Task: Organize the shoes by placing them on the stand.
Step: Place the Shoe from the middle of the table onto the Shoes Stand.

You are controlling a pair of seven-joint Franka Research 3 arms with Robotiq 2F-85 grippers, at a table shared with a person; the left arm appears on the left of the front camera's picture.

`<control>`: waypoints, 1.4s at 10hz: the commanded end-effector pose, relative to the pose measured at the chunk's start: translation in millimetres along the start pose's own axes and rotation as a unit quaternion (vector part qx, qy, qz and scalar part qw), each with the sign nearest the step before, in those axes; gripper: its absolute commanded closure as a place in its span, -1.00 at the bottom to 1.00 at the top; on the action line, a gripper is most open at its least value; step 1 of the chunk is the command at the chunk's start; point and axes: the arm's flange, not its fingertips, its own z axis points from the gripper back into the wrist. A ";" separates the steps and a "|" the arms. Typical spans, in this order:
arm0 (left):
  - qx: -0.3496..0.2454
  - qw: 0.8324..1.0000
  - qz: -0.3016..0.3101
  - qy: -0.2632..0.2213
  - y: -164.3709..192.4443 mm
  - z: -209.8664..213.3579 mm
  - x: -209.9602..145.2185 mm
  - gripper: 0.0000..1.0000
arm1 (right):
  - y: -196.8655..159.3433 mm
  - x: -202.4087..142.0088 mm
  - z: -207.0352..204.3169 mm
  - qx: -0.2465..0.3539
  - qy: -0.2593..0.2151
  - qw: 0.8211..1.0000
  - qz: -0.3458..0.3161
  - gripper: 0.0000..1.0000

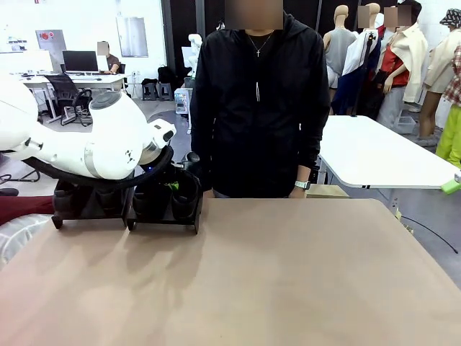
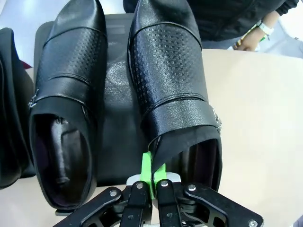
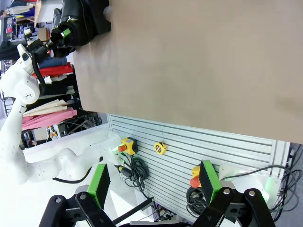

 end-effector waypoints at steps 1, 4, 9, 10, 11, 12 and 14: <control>0.010 1.000 0.005 -0.020 -11.6 -0.8 9.3 1.00 | -1.5 -1.6 1.8 -0.004 0.002 1.000 0.009 -1.00; 0.022 0.999 0.006 -0.026 -13.6 -8.8 10.0 1.00 | -1.5 -1.6 1.8 -0.004 0.002 1.000 0.009 -1.00; 0.023 0.998 0.020 -0.046 -12.1 -7.7 11.4 1.00 | -1.5 -1.6 1.8 -0.004 0.002 1.000 0.009 -1.00; 0.029 0.998 0.020 -0.045 -12.2 -8.6 11.4 1.00 | -1.5 -1.6 1.8 -0.004 0.002 1.000 0.009 -1.00; 0.030 0.999 0.019 -0.041 -11.8 -8.4 11.6 1.00 | -1.5 -1.6 1.8 -0.004 0.002 1.000 0.009 -1.00; 0.030 0.999 0.022 -0.040 -11.7 -7.8 12.1 -0.13 | -1.5 -1.6 1.8 -0.004 0.002 1.000 0.009 -1.00; 0.032 0.998 0.019 -0.047 -13.1 -1.8 12.2 -1.00 | -1.5 -1.6 1.8 -0.004 0.002 1.000 0.009 -1.00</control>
